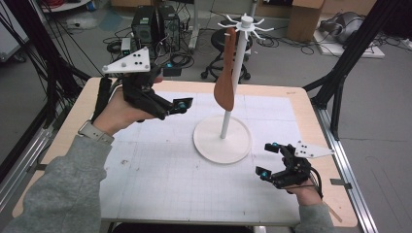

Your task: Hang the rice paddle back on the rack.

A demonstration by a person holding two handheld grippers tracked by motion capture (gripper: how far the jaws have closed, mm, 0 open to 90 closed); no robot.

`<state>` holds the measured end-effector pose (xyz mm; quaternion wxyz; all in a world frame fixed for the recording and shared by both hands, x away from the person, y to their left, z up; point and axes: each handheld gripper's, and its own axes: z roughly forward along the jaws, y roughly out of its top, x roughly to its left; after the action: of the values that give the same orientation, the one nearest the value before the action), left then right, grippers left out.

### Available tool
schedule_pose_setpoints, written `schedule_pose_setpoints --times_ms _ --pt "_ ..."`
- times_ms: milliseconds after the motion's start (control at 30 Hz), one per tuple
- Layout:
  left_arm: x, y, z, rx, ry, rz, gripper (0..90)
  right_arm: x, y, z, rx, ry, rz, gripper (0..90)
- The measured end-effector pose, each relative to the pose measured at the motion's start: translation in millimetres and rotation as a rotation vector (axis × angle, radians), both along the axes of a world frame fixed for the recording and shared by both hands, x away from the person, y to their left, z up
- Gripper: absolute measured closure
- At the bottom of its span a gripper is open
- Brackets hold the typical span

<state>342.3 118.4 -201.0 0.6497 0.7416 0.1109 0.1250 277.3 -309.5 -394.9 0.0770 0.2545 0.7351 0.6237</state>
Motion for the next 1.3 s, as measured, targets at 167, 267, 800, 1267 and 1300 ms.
schedule_pose_setpoints --times_ms 167,267,800,1267,1300 --pt "-5.7 18.0 -4.9 -0.016 0.006 0.033 1.7 0.0 1.9 -0.2 -0.007 0.001 0.004 0.8" --pt "-6.5 28.3 -11.7 -0.004 0.012 0.043 1.7 1.6 2.4 -1.1 -0.012 -0.002 0.008 0.8" --pt "-15.0 50.3 -39.9 0.002 0.021 0.047 1.7 -3.5 2.5 0.5 -0.022 -0.012 0.004 0.8" --pt "-22.9 62.9 -87.4 0.013 0.063 0.083 1.7 -4.0 3.7 1.1 -0.024 -0.014 0.004 0.8" --pt "-23.2 64.7 -90.7 0.012 0.067 0.087 1.7 -3.9 3.6 1.1 -0.024 -0.014 0.003 0.8"
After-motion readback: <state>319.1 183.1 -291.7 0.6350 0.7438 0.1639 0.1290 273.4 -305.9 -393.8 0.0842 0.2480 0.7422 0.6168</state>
